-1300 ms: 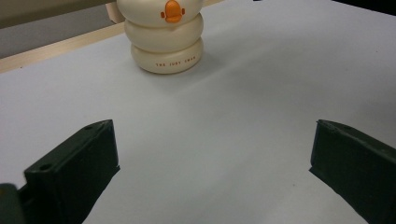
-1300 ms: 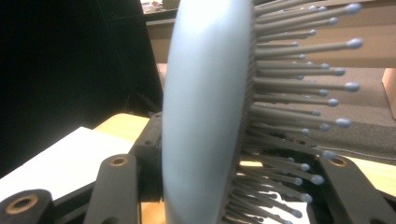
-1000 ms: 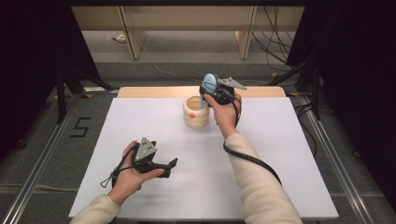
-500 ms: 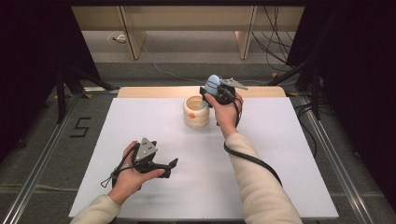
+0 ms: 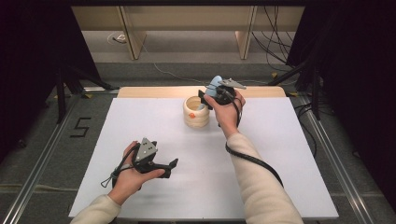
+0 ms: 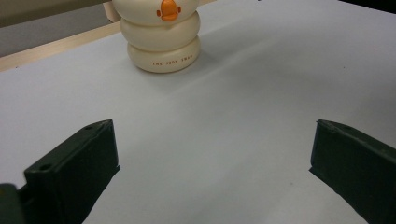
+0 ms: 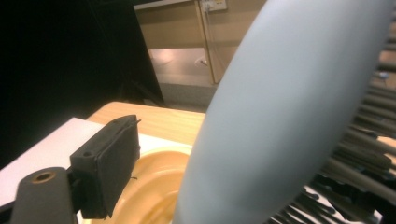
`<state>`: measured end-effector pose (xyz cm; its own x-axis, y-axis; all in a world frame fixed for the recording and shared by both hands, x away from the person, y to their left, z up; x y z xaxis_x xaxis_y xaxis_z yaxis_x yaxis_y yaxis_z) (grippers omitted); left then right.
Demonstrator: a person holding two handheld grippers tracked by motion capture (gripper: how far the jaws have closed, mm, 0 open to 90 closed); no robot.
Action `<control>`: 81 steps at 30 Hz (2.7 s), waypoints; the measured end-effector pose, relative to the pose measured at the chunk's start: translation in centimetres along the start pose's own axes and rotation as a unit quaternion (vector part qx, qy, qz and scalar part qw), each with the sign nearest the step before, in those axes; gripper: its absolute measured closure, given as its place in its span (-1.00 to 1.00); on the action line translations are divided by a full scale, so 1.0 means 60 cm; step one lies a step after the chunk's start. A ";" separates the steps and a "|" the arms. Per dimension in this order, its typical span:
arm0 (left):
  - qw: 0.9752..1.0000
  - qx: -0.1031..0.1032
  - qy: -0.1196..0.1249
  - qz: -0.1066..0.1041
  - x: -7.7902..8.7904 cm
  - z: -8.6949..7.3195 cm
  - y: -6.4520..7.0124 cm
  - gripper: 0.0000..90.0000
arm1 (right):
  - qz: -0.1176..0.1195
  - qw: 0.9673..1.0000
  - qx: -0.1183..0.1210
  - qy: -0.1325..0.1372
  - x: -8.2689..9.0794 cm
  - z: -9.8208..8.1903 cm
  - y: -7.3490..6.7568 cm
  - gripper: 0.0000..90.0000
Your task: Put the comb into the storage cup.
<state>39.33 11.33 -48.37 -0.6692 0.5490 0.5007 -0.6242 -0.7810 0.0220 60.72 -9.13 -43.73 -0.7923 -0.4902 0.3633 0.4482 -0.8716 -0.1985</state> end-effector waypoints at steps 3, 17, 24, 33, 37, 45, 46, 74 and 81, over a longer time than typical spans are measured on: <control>1.000 0.000 0.000 0.000 0.000 0.000 0.001 -1.00 | -0.001 1.000 0.003 -0.005 0.002 0.000 0.000 -0.69; 1.000 0.000 0.000 0.000 0.000 0.000 0.001 -1.00 | 0.017 0.999 0.028 -0.032 0.019 -0.005 -0.004 -0.86; 1.000 0.001 0.000 0.001 -0.001 0.000 0.001 -1.00 | 0.021 0.998 0.037 -0.037 0.030 -0.008 -0.001 -0.91; 1.000 0.001 -0.001 0.000 -0.001 0.000 0.001 -1.00 | 0.019 0.998 0.039 -0.034 0.048 -0.001 0.006 -0.93; 1.000 0.003 0.000 0.001 -0.001 0.000 0.000 -1.00 | 0.024 0.998 0.045 -0.036 0.055 -0.004 0.006 -0.93; 1.000 0.003 0.000 0.003 -0.001 -0.001 0.000 -1.00 | 0.030 0.997 0.051 -0.041 0.075 -0.012 0.011 -0.94; 1.000 0.003 -0.001 0.004 -0.001 -0.001 -0.001 -1.00 | 0.031 0.997 0.052 -0.041 0.077 -0.013 0.012 -0.94; 1.000 0.001 -0.002 0.007 -0.002 -0.002 0.000 -1.00 | 0.059 0.996 0.061 -0.036 0.167 -0.079 0.022 -0.92; 1.000 0.000 -0.002 0.008 -0.002 -0.002 -0.001 -1.00 | 0.061 0.995 0.064 -0.037 0.183 -0.091 0.023 -0.92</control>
<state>39.39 11.33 -48.53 -0.6774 0.5357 0.5042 -0.6135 -0.7896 0.0147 50.41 -15.74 -44.99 -0.6981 -0.5873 0.4096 0.5927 -0.7949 -0.1298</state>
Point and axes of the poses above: each handheld gripper's, and its own axes: x roughly backward along the jaws, z roughly out of its top, y roughly to its right, the point moved 6 cm from there along -x, roughly forward along the jaws, and after that the axes turned 2 degrees about -y, right-handed, at the moved point
